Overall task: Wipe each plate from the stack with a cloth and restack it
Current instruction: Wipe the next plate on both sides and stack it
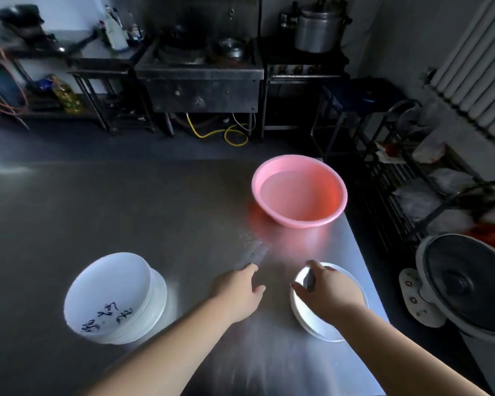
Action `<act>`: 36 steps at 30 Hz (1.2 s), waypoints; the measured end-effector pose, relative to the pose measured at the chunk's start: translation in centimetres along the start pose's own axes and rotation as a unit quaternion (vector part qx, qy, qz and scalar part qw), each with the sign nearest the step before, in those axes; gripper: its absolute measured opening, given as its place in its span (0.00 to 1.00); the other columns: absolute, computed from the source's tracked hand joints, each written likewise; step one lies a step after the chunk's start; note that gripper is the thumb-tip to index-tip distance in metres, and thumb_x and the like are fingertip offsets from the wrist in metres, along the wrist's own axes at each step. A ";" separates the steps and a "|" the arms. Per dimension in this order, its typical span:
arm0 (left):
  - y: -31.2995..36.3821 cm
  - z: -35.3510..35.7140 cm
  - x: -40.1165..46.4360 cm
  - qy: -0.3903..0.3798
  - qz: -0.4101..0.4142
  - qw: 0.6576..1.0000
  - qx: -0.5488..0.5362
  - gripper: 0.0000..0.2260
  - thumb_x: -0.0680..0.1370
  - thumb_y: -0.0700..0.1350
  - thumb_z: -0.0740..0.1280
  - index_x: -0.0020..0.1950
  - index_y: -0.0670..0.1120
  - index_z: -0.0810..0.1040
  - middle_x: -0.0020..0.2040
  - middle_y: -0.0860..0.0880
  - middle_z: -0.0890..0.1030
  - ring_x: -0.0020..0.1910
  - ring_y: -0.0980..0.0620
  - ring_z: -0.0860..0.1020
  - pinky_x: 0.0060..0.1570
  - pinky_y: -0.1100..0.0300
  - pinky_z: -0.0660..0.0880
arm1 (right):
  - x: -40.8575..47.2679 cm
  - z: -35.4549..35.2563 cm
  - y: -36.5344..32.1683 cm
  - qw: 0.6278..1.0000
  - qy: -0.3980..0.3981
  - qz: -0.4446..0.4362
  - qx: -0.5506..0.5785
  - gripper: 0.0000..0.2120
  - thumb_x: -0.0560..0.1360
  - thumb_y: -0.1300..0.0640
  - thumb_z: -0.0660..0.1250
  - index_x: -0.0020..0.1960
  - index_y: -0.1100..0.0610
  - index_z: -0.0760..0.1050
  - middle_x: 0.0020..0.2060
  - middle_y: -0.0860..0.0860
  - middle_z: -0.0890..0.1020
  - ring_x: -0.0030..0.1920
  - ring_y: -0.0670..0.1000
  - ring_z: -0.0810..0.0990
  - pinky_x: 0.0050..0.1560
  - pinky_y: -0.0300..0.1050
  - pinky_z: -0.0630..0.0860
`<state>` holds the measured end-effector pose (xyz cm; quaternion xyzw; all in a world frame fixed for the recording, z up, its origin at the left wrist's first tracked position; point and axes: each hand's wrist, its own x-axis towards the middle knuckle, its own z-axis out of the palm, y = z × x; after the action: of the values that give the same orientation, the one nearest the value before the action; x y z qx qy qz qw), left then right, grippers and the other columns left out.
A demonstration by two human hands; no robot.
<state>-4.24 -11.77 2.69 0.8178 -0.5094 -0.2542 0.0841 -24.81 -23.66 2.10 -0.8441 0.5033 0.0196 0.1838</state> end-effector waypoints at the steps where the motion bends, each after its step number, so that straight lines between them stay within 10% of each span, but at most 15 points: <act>1: -1.7 -1.4 -0.7 0.011 -0.002 1.000 -0.003 0.20 0.82 0.61 0.62 0.72 0.58 0.69 0.53 0.53 0.84 0.54 0.46 0.81 0.51 0.55 0.77 | 0.3 0.4 -1.7 1.000 0.000 -0.010 0.023 0.29 0.72 0.31 0.63 0.69 0.42 0.71 0.45 0.41 0.82 0.47 0.47 0.81 0.45 0.49 0.80; 8: -15.2 -8.3 -6.3 0.108 -0.064 0.992 -0.034 0.20 0.82 0.61 0.62 0.73 0.59 0.70 0.57 0.59 0.79 0.54 0.53 0.80 0.53 0.57 0.77 | 1.3 3.1 -15.1 0.991 -0.039 -0.104 0.070 0.35 0.74 0.29 0.64 0.76 0.43 0.66 0.63 0.46 0.81 0.60 0.51 0.80 0.57 0.44 0.76; 18: -30.4 -9.4 -11.7 0.178 -0.223 0.958 -0.029 0.22 0.82 0.54 0.64 0.75 0.53 0.69 0.72 0.49 0.69 0.55 0.43 0.81 0.47 0.54 0.75 | 0.5 8.3 -29.1 0.978 -0.115 -0.151 0.084 0.33 0.76 0.30 0.65 0.76 0.42 0.66 0.57 0.44 0.83 0.53 0.50 0.82 0.52 0.44 0.78; 29: -33.8 -7.7 -11.8 0.189 -0.174 0.952 -0.167 0.08 0.80 0.43 0.67 0.59 0.47 0.78 0.43 0.52 0.79 0.42 0.49 0.78 0.42 0.54 0.75 | -0.3 10.5 -33.0 0.984 -0.134 -0.054 0.104 0.22 0.77 0.46 0.66 0.70 0.40 0.68 0.38 0.44 0.85 0.26 0.47 0.84 0.39 0.46 0.84; 36: -33.2 -7.9 -11.0 0.182 -0.131 0.936 -0.272 0.15 0.79 0.43 0.68 0.63 0.57 0.74 0.41 0.51 0.77 0.40 0.50 0.76 0.42 0.54 0.75 | -1.8 9.5 -32.3 0.960 -0.101 -0.008 0.261 0.16 0.77 0.59 0.64 0.62 0.44 0.72 0.36 0.53 0.83 0.28 0.52 0.84 0.34 0.47 0.81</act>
<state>22.11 12.37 -0.09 0.8553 -0.2852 -0.2386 0.3608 3.41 -5.22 3.07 -0.7647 0.4627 -0.0287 0.4475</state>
